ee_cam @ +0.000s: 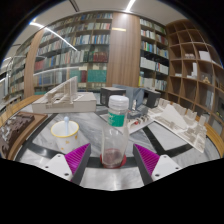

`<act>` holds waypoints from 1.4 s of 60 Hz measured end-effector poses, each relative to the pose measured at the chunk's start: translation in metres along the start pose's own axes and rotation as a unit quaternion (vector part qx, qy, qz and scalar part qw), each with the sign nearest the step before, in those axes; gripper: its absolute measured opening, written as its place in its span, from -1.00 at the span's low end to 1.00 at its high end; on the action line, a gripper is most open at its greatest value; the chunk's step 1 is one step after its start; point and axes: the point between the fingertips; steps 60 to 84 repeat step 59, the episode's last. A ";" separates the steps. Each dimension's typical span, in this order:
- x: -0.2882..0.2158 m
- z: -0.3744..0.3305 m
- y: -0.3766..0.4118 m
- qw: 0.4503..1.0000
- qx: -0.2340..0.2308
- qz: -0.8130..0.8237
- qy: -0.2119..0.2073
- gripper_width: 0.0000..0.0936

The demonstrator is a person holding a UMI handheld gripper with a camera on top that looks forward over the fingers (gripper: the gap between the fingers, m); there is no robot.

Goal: Pour water

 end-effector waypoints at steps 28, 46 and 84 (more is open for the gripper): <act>0.024 -0.322 0.003 0.998 0.037 -0.032 0.032 0.83; 0.016 -0.448 0.010 1.000 0.022 -0.011 0.001 0.83; 0.007 -0.476 0.008 1.000 0.013 -0.002 -0.020 0.83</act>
Point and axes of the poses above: the point between the fingertips, and its own axes, seen from behind it with the camera up: y to the left, x down, z forward, the way the camera looks, and after that the axes turned 6 degrees about x, right-handed
